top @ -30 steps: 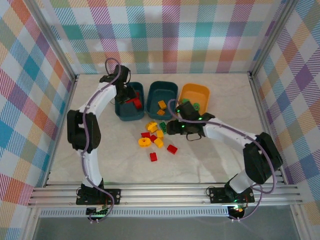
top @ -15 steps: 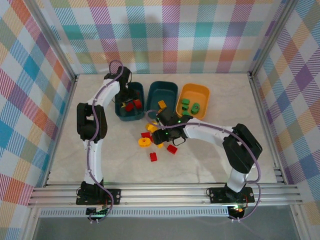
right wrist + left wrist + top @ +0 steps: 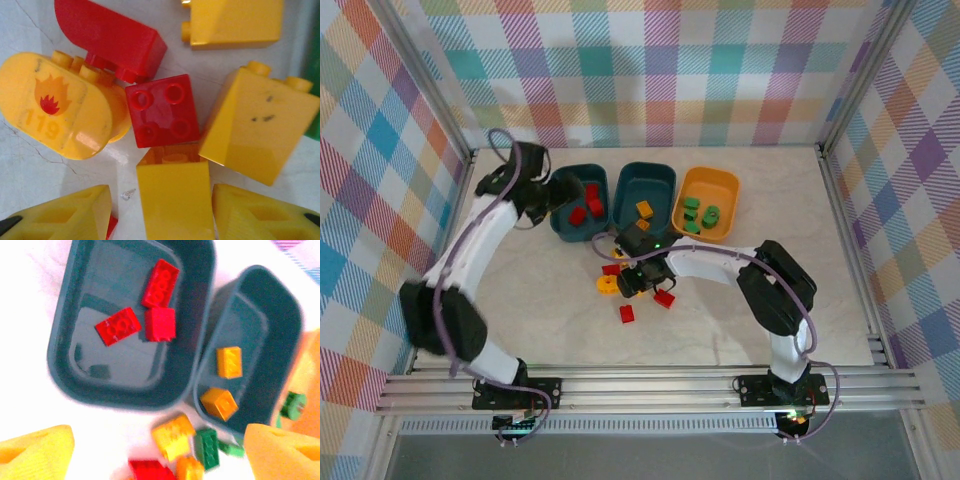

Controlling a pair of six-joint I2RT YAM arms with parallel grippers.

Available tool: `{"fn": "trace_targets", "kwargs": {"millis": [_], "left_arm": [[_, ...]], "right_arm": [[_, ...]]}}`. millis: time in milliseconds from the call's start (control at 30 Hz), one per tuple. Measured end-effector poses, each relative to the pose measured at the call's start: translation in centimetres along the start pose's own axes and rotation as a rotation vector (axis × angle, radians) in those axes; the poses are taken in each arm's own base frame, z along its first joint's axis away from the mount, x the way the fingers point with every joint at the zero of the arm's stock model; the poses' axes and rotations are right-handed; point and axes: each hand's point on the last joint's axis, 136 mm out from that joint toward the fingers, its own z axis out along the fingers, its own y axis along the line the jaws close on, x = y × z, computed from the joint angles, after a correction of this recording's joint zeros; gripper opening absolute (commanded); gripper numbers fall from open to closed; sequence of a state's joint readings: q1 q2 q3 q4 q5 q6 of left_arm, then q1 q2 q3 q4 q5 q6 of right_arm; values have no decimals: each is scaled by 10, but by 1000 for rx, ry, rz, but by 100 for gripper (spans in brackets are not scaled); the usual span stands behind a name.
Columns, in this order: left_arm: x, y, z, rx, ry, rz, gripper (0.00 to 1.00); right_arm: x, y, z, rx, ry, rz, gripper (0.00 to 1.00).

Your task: Sort the legos into containers by color

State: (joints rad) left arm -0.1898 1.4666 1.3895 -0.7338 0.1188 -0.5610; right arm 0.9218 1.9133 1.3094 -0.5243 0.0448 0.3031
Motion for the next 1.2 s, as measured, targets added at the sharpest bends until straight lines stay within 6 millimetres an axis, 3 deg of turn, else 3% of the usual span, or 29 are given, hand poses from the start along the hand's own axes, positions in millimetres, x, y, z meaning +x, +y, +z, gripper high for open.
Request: {"fn": "trace_targets", "kwargs": {"millis": [133,233,333,433,567,733,900,1033,1200], "left_arm": [[44,31,-31,22,-23,-6,97],[78,60,-37,-9,1,-20,98],[102,79,-40,-23,15,-39,99],[116,87,-37,1,12,-83,100],[137,88,-15,60,42,-151,100],[164,77,2,109,98,-152,100],[171,66,5,144,101,-146,100],[181,74,9,132,112,-163,100],[189,85,6,129,102,-185,100]], "right_arm": [[5,-1,7,13,25,-9,41],[4,-2,9,30,31,-13,32],[3,-2,7,43,24,-21,30],[1,-4,0,57,12,-22,29],[-10,-4,-31,65,-62,-23,30],[-35,-4,-78,66,-190,-41,30],[-67,-15,-96,73,-253,-33,30],[-99,-46,-99,80,-289,41,30],[-148,-96,-86,104,-320,141,30]]}}
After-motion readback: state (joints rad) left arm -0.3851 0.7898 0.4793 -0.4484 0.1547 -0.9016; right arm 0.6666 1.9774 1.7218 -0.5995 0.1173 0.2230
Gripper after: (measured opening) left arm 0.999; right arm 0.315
